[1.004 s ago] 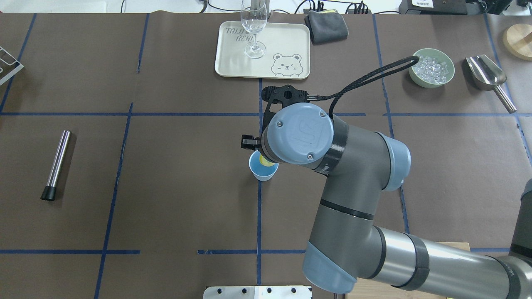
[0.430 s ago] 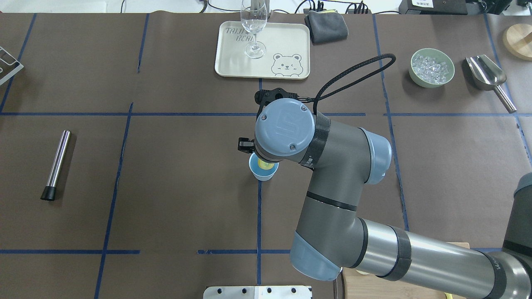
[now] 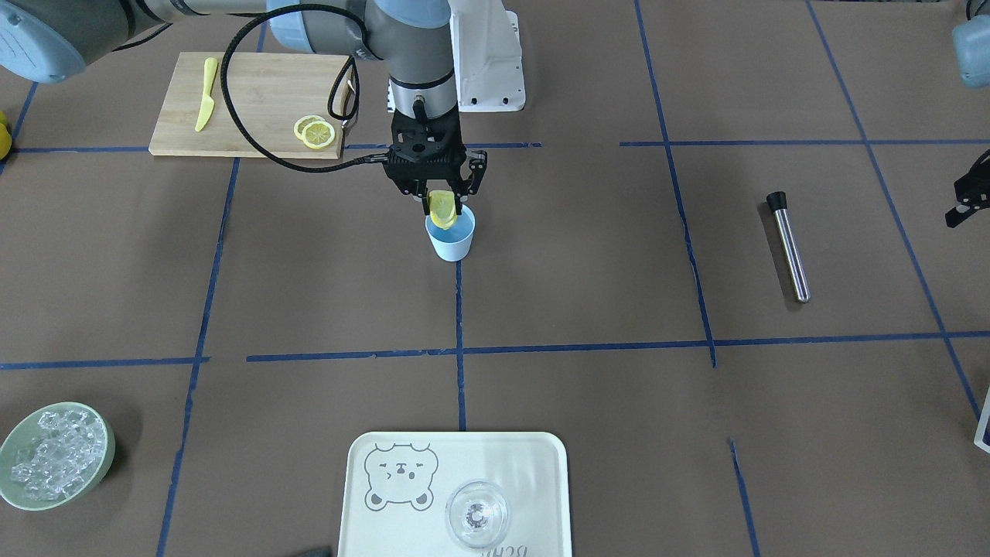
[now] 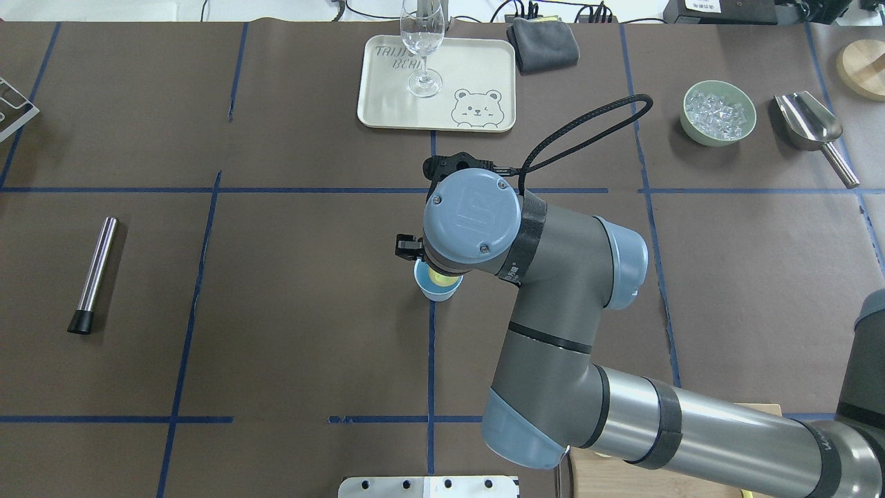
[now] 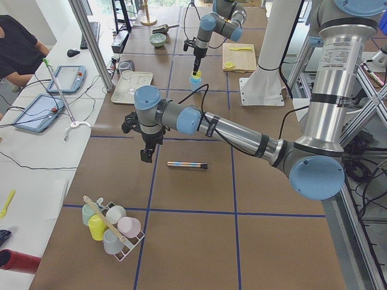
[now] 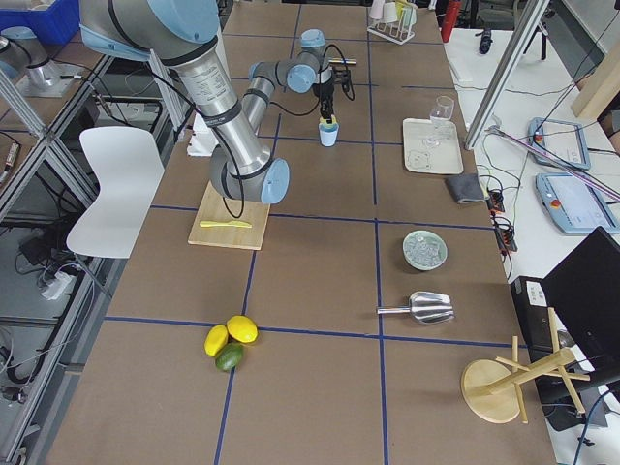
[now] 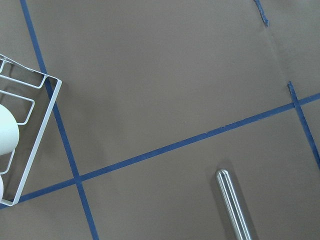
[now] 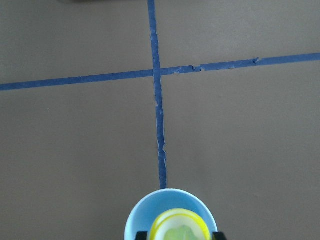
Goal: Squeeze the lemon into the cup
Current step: 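Lower the lemon slice into the blue cup and open the right gripper, then raise the right arm from the cup while the left arm nears the muddler, then lower the left gripper onto the steel muddler rod and grasp it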
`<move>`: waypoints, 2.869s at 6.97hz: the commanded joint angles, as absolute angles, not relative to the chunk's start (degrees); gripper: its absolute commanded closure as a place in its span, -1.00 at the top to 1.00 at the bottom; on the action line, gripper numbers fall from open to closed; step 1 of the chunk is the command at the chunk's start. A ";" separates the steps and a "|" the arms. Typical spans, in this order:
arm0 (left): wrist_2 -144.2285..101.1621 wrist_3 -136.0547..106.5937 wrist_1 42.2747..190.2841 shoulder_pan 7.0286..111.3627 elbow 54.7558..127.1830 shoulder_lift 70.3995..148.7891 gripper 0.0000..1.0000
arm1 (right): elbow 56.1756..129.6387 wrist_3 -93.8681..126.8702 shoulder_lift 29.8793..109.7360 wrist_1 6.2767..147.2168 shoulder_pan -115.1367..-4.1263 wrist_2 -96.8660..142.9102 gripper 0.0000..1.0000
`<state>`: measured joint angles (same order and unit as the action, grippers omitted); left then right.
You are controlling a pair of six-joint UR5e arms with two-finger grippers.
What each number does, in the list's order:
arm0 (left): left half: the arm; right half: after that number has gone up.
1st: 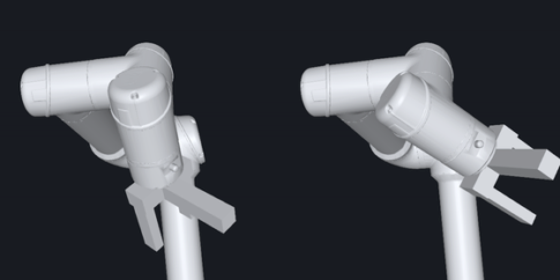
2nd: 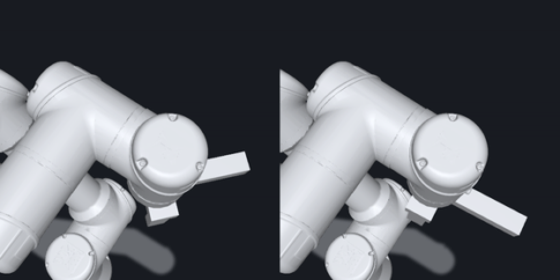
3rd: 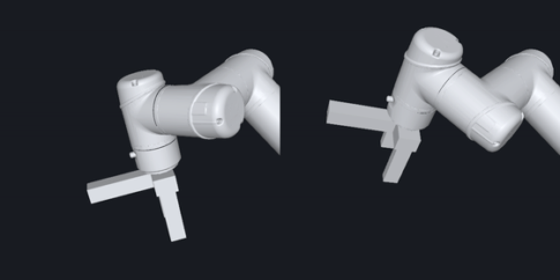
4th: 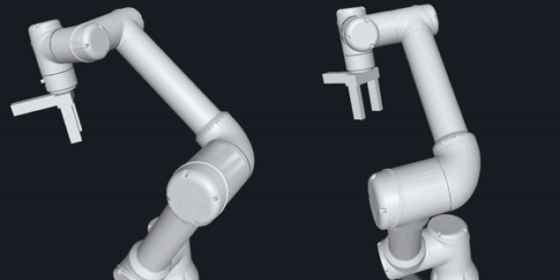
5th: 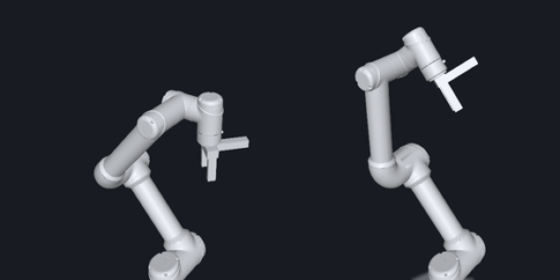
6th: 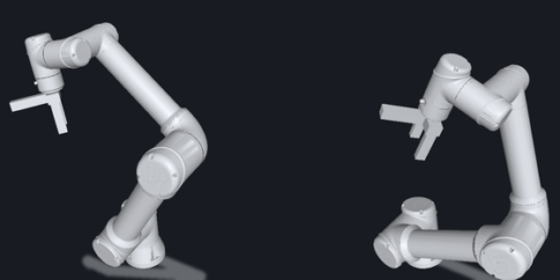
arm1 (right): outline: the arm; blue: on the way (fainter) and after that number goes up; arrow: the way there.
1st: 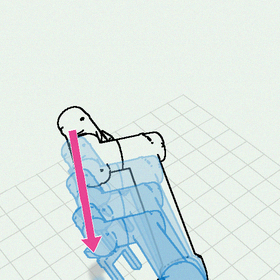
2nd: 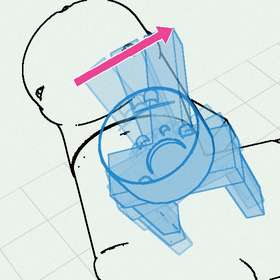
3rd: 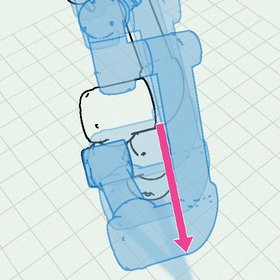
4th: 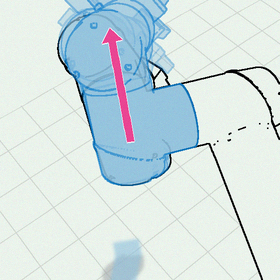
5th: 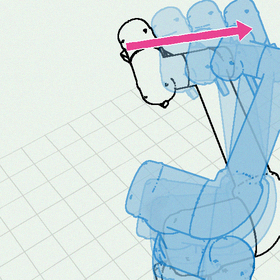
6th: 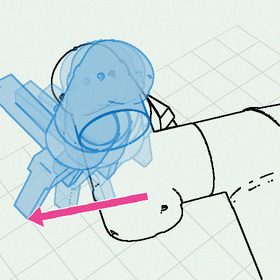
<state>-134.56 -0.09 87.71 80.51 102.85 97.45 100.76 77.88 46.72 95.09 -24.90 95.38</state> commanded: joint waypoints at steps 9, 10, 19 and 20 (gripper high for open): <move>-133.86 -14.22 87.63 70.60 100.20 98.88 1.00 | 112.41 55.78 58.07 102.92 -44.52 111.93 1.00; -132.20 -17.63 87.45 68.84 100.28 98.88 1.00 | 113.63 48.07 62.53 102.92 -51.09 116.93 1.00; -132.36 -28.12 92.87 57.84 90.81 99.23 1.00 | 103.89 4.48 78.13 102.83 -79.28 135.18 1.00; -132.45 -28.12 95.60 57.57 88.27 99.23 1.00 | 103.10 4.66 78.13 102.75 -79.36 135.00 1.00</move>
